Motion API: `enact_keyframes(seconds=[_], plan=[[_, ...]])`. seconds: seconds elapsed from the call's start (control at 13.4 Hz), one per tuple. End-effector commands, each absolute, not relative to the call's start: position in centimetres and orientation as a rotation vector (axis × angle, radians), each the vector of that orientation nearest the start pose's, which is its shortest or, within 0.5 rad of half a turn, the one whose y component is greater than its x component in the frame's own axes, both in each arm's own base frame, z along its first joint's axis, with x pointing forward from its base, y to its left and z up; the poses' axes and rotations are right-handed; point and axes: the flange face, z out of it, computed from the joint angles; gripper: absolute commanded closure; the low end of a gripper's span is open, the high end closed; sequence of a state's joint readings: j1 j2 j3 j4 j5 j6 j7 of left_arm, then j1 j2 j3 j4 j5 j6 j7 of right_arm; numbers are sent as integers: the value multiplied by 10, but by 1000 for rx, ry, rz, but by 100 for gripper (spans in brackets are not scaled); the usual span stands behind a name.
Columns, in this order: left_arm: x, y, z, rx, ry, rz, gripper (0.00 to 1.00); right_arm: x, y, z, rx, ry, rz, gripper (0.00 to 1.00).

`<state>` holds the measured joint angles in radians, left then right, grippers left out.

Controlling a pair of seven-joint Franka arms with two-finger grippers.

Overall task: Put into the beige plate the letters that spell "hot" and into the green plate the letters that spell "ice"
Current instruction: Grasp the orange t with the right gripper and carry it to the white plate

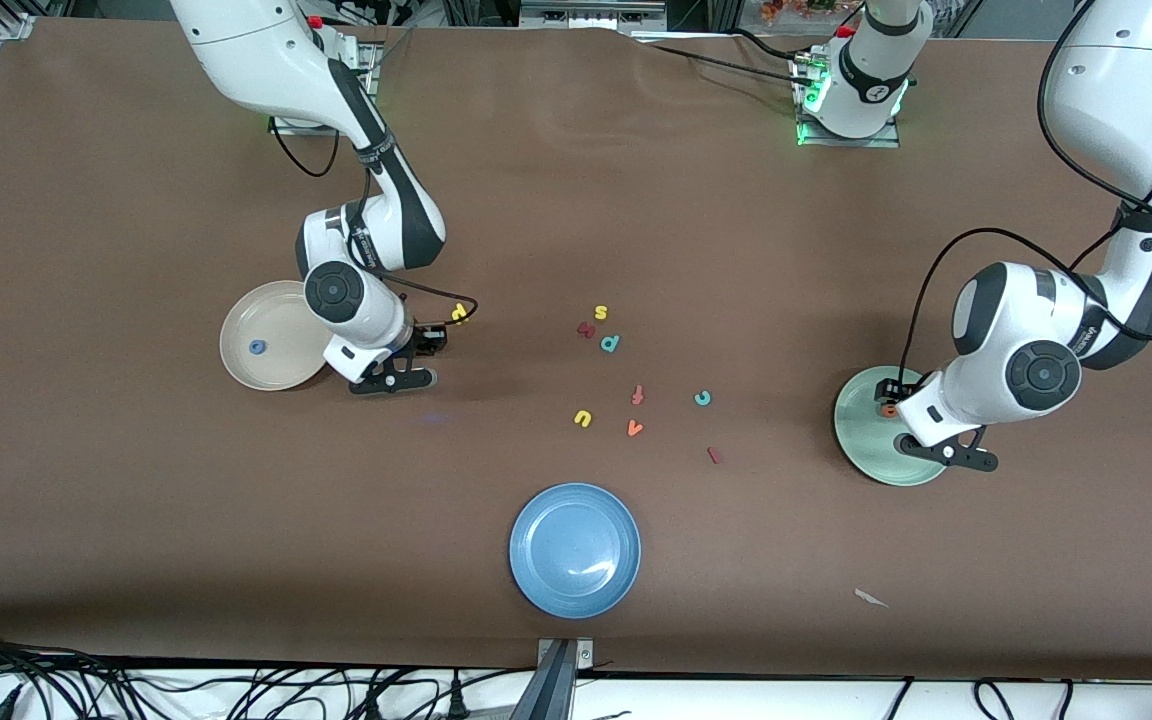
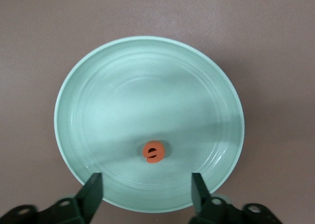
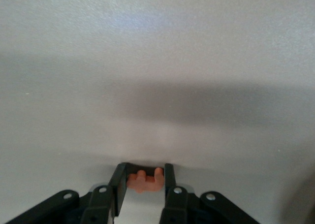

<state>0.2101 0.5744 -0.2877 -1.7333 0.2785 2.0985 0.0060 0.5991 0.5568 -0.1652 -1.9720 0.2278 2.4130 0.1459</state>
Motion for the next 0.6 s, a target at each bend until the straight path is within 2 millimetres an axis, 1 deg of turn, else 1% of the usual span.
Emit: enact_keyframes(seconds=[0.0, 0.07, 0.15, 0.22, 0.37, 0.52], plan=[[652, -36, 254, -3021, 358, 252, 0, 540, 253, 167, -3120, -203, 188, 72], [651, -42, 254, -3021, 364, 251, 0, 541, 253, 170, -3118, -206, 184, 75], [651, -44, 254, -3021, 365, 253, 0, 542, 252, 174, -3117, -199, 177, 76], [651, -47, 254, -3023, 364, 252, 0, 546, 249, 186, -3114, -185, 182, 76], [650, -66, 259, -3038, 338, 235, 0, 560, 219, 217, -3124, -124, 206, 76], [647, -92, 262, -3054, 293, 224, 0, 569, 186, 237, -3137, -31, 237, 75]])
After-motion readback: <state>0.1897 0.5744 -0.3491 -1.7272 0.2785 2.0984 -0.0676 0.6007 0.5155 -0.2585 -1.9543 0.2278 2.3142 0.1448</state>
